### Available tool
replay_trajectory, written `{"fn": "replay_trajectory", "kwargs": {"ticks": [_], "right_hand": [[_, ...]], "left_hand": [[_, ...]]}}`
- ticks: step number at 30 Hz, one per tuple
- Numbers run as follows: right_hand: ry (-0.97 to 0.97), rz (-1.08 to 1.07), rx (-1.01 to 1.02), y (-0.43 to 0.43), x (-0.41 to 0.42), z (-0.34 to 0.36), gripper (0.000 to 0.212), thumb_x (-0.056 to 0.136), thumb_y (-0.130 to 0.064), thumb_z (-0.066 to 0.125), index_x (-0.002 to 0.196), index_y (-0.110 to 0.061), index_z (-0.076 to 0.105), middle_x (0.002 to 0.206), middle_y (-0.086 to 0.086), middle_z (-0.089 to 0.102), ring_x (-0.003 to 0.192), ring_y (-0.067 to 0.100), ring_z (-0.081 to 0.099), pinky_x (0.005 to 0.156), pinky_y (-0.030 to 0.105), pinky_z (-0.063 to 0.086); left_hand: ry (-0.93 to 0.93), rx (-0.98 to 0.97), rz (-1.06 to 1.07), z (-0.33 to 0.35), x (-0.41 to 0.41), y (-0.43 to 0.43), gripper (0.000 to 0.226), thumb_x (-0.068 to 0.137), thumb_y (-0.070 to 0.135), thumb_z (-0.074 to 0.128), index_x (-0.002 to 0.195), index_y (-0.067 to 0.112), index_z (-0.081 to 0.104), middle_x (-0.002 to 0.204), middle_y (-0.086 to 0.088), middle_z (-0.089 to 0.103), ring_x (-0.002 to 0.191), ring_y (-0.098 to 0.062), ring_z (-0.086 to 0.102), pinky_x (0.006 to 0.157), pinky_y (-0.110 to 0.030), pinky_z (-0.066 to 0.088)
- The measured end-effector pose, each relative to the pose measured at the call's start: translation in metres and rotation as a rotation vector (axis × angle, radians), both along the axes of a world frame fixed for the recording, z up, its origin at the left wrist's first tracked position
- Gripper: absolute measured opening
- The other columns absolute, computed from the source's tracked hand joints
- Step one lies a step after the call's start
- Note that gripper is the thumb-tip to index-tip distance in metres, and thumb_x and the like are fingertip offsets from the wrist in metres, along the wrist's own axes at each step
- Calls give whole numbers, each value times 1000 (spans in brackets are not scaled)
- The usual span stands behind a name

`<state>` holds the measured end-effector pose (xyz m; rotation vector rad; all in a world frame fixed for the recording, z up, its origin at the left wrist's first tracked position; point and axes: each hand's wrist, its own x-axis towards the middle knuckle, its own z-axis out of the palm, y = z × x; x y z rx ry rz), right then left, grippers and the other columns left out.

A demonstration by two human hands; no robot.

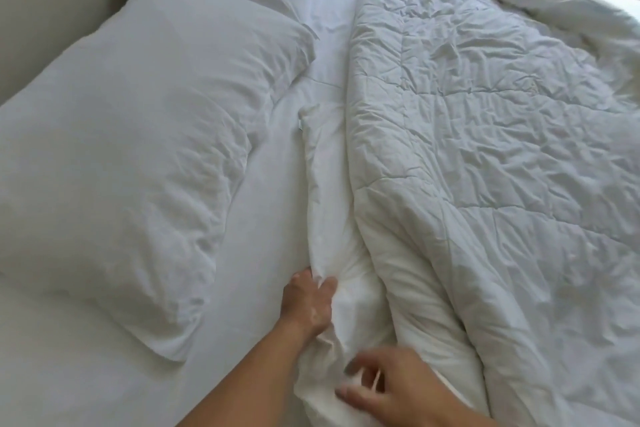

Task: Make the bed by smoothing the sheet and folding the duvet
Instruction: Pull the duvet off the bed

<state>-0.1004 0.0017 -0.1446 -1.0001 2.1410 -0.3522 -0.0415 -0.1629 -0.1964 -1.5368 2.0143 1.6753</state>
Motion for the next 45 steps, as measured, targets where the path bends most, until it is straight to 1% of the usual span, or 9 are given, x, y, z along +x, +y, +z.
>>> {"fn": "replay_trajectory", "kwargs": {"ticks": [7, 11, 15, 19, 24, 26, 33, 37, 45], "right_hand": [[55, -383, 21, -120, -23, 4, 100, 81, -60, 66, 157, -24, 11, 151, 8, 29, 139, 30, 34, 115, 39, 30], [284, -109, 254, -99, -11, -34, 46, 87, -22, 50, 132, -18, 47, 120, 13, 60, 110, 34, 61, 93, 39, 51], [142, -37, 107, -48, 20, -28, 26, 84, -28, 46, 96, -19, 68, 93, 5, 73, 89, 24, 66, 78, 35, 48], [-95, 116, 129, 3, 64, 5, 24, 83, -44, 48, 103, -39, 61, 95, 3, 70, 92, 16, 62, 75, 27, 41], [-458, 131, 568, 22, 113, 3, 73, 68, -77, 62, 117, -22, 70, 120, 0, 67, 118, 12, 59, 80, 14, 34], [-366, 145, 473, 18, 112, 5, 45, 86, -55, 64, 126, -34, 63, 113, -12, 63, 114, 9, 60, 77, 9, 37], [-130, -113, 142, -75, 110, -21, 118, 63, -66, 76, 154, -32, 10, 151, 1, 22, 138, 23, 28, 112, 37, 37], [221, 7, 224, -73, 143, -55, 82, 84, -27, 59, 153, -28, 15, 147, 9, 33, 124, 31, 40, 95, 45, 47], [58, 58, -33, -64, 168, -44, 53, 89, -18, 50, 140, -36, 52, 110, 0, 64, 99, 25, 62, 86, 35, 47]], "left_hand": [[66, 44, -74, 13, 37, 32, 29, 91, 46, 62, 96, 21, 73, 86, 3, 76, 81, -19, 72, 72, -35, 57], [105, 140, -68, 19, 64, 57, 15, 90, 34, 67, 78, 26, 72, 72, 11, 74, 68, -1, 67, 56, -16, 48], [180, 456, -265, 14, 114, 57, 24, 76, 28, 79, 99, 21, 76, 94, -3, 78, 93, -16, 73, 75, -32, 57], [357, 800, 456, 19, 140, 7, 58, 71, 26, 75, 125, 10, 62, 120, -22, 68, 108, -36, 65, 88, -47, 54], [75, 306, 371, 14, 119, -48, 82, 60, 47, 89, 129, 22, 52, 117, -5, 69, 106, -27, 68, 97, -48, 54], [-110, 75, 272, 6, 114, -50, 73, 64, 41, 87, 123, 20, 51, 112, -3, 64, 101, -28, 64, 92, -42, 54], [-238, -156, -198, -24, 126, -53, 11, 87, 34, 67, 81, 24, 64, 89, -3, 71, 86, -27, 65, 68, -29, 42], [-180, -216, -242, -30, 138, -57, 6, 90, 23, 61, 90, 17, 62, 92, -1, 67, 87, -25, 60, 70, -28, 40], [-128, -294, -159, 1, 211, -41, 15, 89, 11, 62, 80, 21, 55, 75, 4, 60, 70, -17, 55, 53, -19, 37]]}}
